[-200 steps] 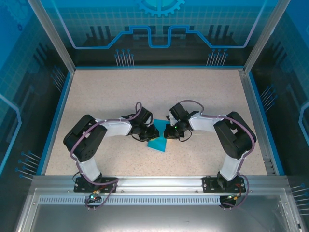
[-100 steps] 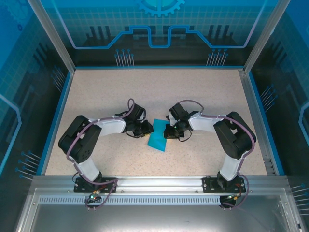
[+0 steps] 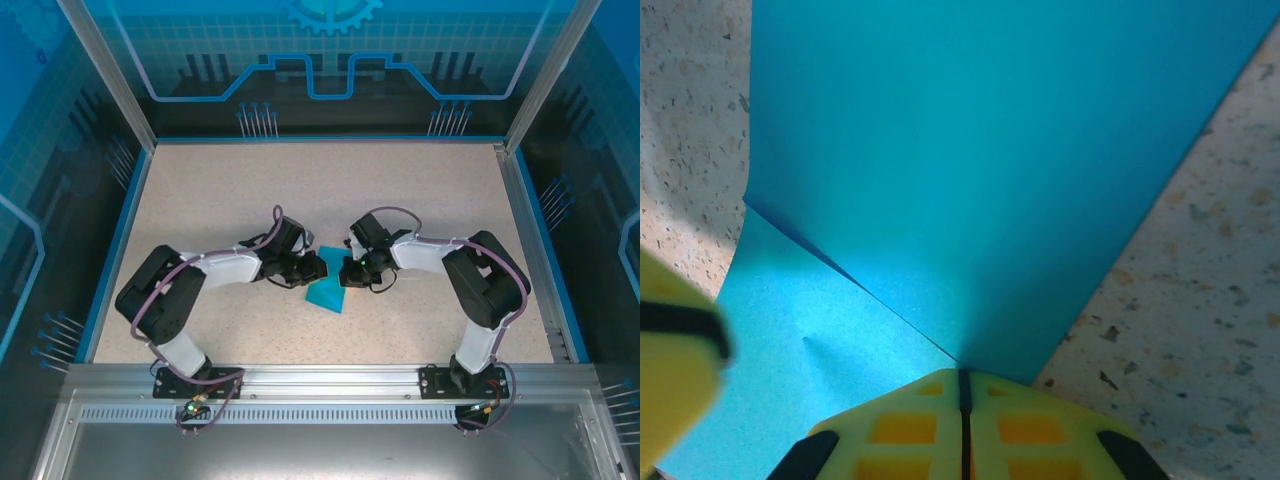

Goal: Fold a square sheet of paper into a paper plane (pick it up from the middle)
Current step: Fold the triangle a second time at the center of the table.

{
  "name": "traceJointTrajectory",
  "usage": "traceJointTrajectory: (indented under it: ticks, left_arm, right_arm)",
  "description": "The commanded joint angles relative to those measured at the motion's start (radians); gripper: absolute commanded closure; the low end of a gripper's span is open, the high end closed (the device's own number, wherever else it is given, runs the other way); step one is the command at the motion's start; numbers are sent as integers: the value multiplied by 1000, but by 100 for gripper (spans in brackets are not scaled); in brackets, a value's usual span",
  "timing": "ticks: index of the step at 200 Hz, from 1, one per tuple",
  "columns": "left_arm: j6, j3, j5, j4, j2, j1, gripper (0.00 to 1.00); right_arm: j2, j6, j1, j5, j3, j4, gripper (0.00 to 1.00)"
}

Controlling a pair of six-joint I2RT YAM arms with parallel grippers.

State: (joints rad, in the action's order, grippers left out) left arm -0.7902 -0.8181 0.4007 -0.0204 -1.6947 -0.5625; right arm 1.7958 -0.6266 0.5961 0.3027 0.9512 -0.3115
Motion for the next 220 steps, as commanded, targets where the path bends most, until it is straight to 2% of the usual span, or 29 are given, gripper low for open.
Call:
traceJointTrajectory:
  ticks: [1, 60, 96, 140, 181, 220]
  left_arm:
    - [-25, -13, 47, 18, -47, -2, 84]
    - [-21, -9, -14, -44, -87, -2, 86]
    - [-24, 17, -18, -47, -99, -3, 86]
    - [-32, 33, -21, -42, -112, -6, 87]
    - [-42, 32, -26, -51, -118, -8, 87]
    - [-47, 31, -35, -61, -123, -11, 87]
  right_arm:
    - [70, 11, 5, -134, -32, -98, 92]
    - [31, 15, 5, -93, -19, -83, 92]
    - [-83, 24, 18, 18, -4, -24, 91]
    - [-228, -23, 94, 20, -65, 7, 90]
    - [-192, -50, 190, -40, -63, -35, 90]
    - [-123, -56, 229, -84, -31, -74, 90]
